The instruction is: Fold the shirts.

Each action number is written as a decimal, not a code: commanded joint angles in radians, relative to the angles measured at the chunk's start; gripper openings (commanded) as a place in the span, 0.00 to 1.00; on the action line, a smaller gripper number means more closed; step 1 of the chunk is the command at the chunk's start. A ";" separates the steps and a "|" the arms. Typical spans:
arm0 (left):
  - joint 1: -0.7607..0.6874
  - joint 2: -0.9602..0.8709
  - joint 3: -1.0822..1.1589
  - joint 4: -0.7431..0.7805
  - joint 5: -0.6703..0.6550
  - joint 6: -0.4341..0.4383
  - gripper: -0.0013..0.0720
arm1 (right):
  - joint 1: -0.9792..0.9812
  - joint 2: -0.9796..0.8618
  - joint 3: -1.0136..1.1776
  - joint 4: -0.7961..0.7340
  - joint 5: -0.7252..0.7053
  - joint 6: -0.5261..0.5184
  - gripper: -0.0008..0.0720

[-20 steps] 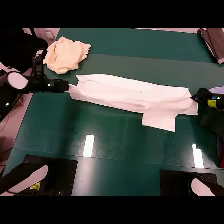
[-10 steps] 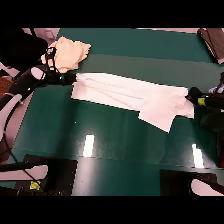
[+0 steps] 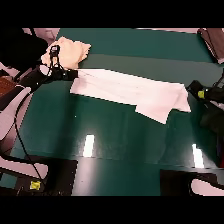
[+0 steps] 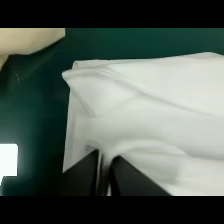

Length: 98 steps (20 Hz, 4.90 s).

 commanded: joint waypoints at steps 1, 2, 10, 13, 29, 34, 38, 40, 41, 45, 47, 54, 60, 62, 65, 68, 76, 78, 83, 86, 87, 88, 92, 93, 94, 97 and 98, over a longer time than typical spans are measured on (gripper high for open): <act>0.000 -0.010 0.010 -0.003 0.053 -0.002 0.62 | -0.037 -0.055 0.123 0.007 0.142 -0.023 0.58; 0.003 -0.010 0.015 -0.002 0.052 -0.001 0.61 | -0.056 -0.060 0.153 0.007 0.172 -0.033 0.58; 0.141 0.077 0.091 0.000 -0.069 -0.057 0.61 | -0.313 -0.164 0.103 0.284 0.518 -0.310 0.86; 0.152 0.139 0.091 0.006 -0.086 -0.049 0.61 | -0.319 -0.243 0.138 0.322 0.628 -0.430 0.97; 0.152 0.166 0.091 0.004 -0.147 -0.006 0.58 | -0.237 -0.456 0.423 0.154 0.724 -0.393 1.00; 0.152 0.166 0.091 0.003 -0.150 0.002 0.58 | -0.207 -0.456 0.423 0.263 0.705 -0.429 1.00; 0.152 0.166 0.091 0.001 -0.151 0.002 0.58 | -0.136 -0.484 0.423 0.263 0.697 -0.425 1.00; 0.152 0.166 0.091 0.001 -0.161 0.006 0.58 | -0.096 -0.493 0.423 0.264 0.690 -0.425 1.00; 0.152 0.166 0.091 0.000 -0.167 0.017 0.58 | -0.075 -0.493 0.423 0.266 0.681 -0.424 1.00; 0.116 0.154 0.082 -0.007 -0.209 0.054 0.58 | -0.046 -0.488 0.423 0.270 0.676 -0.368 0.70; 0.026 0.128 0.064 -0.029 -0.231 0.055 0.58 | -0.045 -0.464 0.423 0.270 0.687 -0.366 0.21; -0.425 -0.006 0.069 -0.212 -0.027 0.284 0.05 | -0.044 -0.301 0.423 0.163 0.686 -0.324 0.03; -0.489 -0.138 0.111 -0.312 -0.081 0.467 0.05 | -0.020 -0.248 0.424 0.103 0.718 -0.312 0.03; -0.489 -0.152 0.112 -0.423 -0.109 0.623 0.05 | -0.002 -0.233 0.424 0.106 0.717 -0.306 0.03; -0.489 -0.174 0.121 -0.482 -0.109 0.709 0.05 | 0.048 -0.193 0.425 0.105 0.691 -0.289 0.03; -0.489 -0.210 0.138 -0.483 -0.113 0.708 0.05 | 0.107 -0.129 0.425 0.109 0.653 -0.240 0.03; -0.488 -0.218 0.143 -0.497 -0.094 0.717 0.05 | 0.385 -0.084 0.605 0.164 0.550 -0.058 0.03; -0.488 -0.218 0.143 -0.503 -0.085 0.716 0.05 | 0.470 -0.148 0.735 0.164 0.524 0.000 0.03; -0.486 -0.217 0.143 -0.560 -0.095 0.716 0.05 | 0.627 -0.355 0.938 0.162 0.502 0.102 0.03; -0.435 -0.196 0.143 -0.543 -0.128 0.648 0.05 | 0.678 -0.468 1.027 0.163 0.499 0.134 0.03; -0.396 -0.180 0.143 -0.508 -0.143 0.582 0.05 | 0.689 -0.489 1.038 0.163 0.485 0.137 0.03; -0.353 -0.159 0.144 -0.455 -0.159 0.516 0.05 | 0.697 -0.498 1.032 0.164 0.458 0.144 0.03; -0.167 -0.047 0.143 -0.121 -0.236 0.274 0.05 | 0.726 -0.505 0.977 0.166 0.343 0.151 0.03; -0.129 -0.011 0.143 -0.058 -0.258 0.253 0.05 | 0.734 -0.513 0.975 0.165 0.316 0.151 0.03; -0.098 0.022 0.143 -0.032 -0.278 0.254 0.05 | 0.747 -0.530 0.987 0.166 0.296 0.151 0.03; -0.025 0.124 0.143 -0.016 -0.329 0.254 0.05 | 0.777 -0.610 1.041 0.243 0.252 0.150 0.04; -0.010 0.155 0.143 -0.016 -0.340 0.254 0.05 | 0.782 -0.632 1.035 0.291 0.223 0.141 0.04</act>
